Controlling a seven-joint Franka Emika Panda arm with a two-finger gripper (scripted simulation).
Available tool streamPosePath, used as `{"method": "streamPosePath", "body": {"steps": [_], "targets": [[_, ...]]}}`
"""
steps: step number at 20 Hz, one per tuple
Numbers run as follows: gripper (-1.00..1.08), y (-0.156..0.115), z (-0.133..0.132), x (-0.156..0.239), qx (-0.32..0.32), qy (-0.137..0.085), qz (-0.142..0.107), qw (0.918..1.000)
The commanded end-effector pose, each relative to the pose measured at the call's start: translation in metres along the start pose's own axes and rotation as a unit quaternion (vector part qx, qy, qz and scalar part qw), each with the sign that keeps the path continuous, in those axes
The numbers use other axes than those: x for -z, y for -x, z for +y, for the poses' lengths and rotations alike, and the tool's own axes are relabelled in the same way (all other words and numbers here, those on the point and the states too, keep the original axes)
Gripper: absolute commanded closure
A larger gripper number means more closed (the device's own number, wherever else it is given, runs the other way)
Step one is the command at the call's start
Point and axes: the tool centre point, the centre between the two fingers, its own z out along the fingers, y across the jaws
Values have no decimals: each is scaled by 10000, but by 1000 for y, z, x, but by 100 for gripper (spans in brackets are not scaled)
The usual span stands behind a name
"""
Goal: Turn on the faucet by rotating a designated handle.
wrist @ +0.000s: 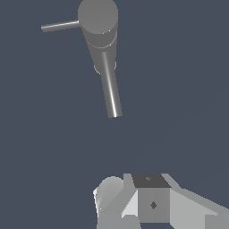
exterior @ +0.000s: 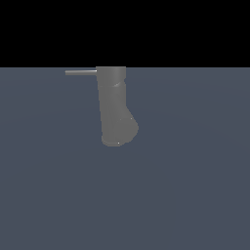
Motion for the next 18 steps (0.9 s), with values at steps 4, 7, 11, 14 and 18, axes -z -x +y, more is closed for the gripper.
{"method": "streamPosePath", "body": {"steps": [4,7,11,14,18], "targets": [[108,1,0,1,-19,15,1,10000],[108,4,-2,3,-72,61,6,10000],[108,8,-3,6,-112,117,12,9999],[108,9,-3,6,-107,126,13,9999],[108,6,-3,6,-142,107,12,9998]]}}
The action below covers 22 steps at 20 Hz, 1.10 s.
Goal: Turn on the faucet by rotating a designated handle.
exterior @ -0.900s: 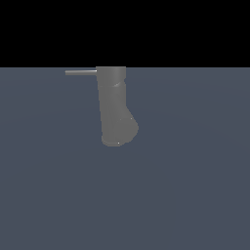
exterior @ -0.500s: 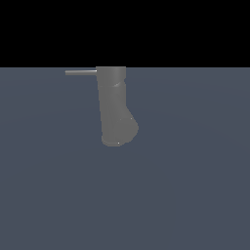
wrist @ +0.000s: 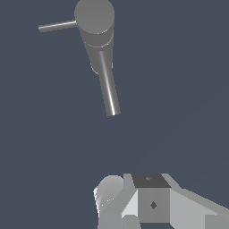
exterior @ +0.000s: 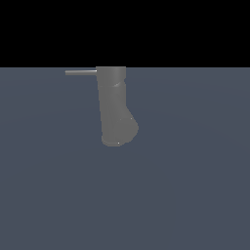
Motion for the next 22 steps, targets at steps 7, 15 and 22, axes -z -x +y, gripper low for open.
{"method": "streamPosePath", "body": {"steps": [7,15,22], "targets": [[108,-15,-5,-2,-259,-72,-8,9996],[108,-49,-16,-7,-835,-213,-40,9963],[108,-89,-32,-19,-1561,-345,-106,9871]]}}
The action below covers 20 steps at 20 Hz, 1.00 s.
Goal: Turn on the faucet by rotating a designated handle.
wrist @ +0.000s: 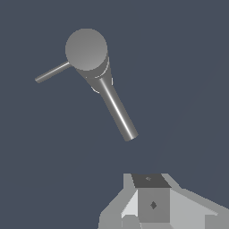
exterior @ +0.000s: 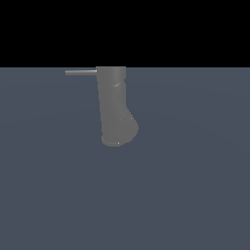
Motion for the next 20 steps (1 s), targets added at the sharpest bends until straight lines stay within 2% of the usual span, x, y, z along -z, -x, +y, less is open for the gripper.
{"method": "streamPosePath", "body": {"steps": [1,11,20], "targets": [[108,-13,-10,-5,-273,-43,-25,9996],[108,-60,-51,-33,-1372,-136,-125,9904],[108,-98,-90,-67,-2370,-137,-185,9712]]}}
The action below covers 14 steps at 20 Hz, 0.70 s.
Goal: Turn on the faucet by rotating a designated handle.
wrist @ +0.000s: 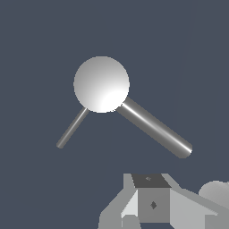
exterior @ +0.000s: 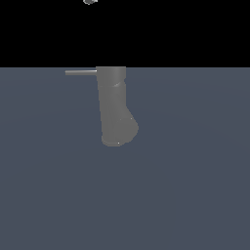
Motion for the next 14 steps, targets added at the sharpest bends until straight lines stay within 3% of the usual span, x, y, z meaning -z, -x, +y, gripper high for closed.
{"method": "streamPosePath", "body": {"steps": [1,7,14], "targets": [[108,-5,-14,-11,-291,1,-7,9996],[108,-14,-48,-38,-971,24,2,9953],[108,-22,-85,-75,-1752,61,58,9845]]}}
